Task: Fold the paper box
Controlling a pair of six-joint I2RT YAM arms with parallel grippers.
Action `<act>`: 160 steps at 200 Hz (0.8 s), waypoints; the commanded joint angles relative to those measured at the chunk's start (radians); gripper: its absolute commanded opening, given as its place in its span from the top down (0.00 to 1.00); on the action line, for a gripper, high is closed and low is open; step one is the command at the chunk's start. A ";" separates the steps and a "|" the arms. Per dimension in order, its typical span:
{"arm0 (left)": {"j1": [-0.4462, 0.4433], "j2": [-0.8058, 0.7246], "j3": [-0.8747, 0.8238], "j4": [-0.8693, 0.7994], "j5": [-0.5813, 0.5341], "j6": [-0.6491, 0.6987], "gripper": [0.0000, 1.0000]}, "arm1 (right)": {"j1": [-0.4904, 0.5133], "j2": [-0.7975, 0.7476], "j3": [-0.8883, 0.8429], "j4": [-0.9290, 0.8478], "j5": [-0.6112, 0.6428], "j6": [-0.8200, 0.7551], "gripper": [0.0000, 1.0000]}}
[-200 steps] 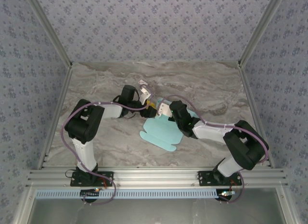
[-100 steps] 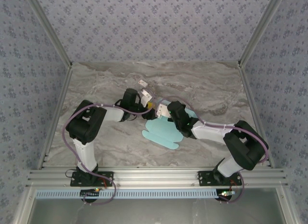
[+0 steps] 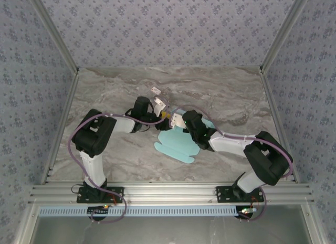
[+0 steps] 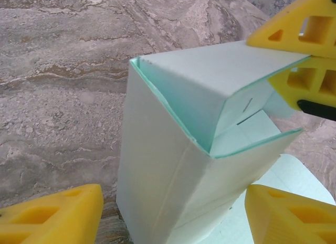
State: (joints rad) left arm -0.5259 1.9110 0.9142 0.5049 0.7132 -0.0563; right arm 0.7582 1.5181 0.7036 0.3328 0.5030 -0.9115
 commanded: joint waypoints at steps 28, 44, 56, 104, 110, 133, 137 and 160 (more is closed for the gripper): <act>-0.021 -0.021 0.019 0.037 -0.193 -0.025 0.33 | 0.009 -0.061 0.052 -0.076 -0.111 0.092 1.00; -0.026 -0.028 0.002 0.059 -0.248 -0.033 0.34 | 0.006 -0.059 0.058 -0.097 -0.112 0.096 1.00; -0.028 -0.036 -0.012 0.077 -0.286 -0.039 0.35 | 0.004 -0.060 0.058 -0.105 -0.110 0.101 1.00; -0.031 -0.065 -0.044 0.105 -0.317 -0.033 0.40 | -0.002 -0.052 0.069 -0.128 -0.106 0.111 1.00; -0.030 -0.066 -0.048 0.108 -0.317 -0.032 0.42 | -0.002 -0.048 0.070 -0.130 -0.102 0.111 1.00; -0.034 -0.072 -0.055 0.110 -0.316 -0.025 0.51 | 0.000 -0.029 0.077 -0.136 -0.086 0.109 1.00; -0.037 -0.072 -0.057 0.110 -0.316 -0.022 0.52 | 0.002 -0.027 0.078 -0.135 -0.082 0.107 1.00; -0.048 -0.073 -0.069 0.111 -0.342 -0.009 0.60 | 0.009 -0.008 0.082 -0.128 -0.059 0.096 1.00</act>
State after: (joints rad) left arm -0.5747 1.8622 0.8623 0.5880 0.4446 -0.0784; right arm 0.7578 1.4933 0.7612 0.2348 0.4149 -0.8188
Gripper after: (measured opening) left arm 0.431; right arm 0.070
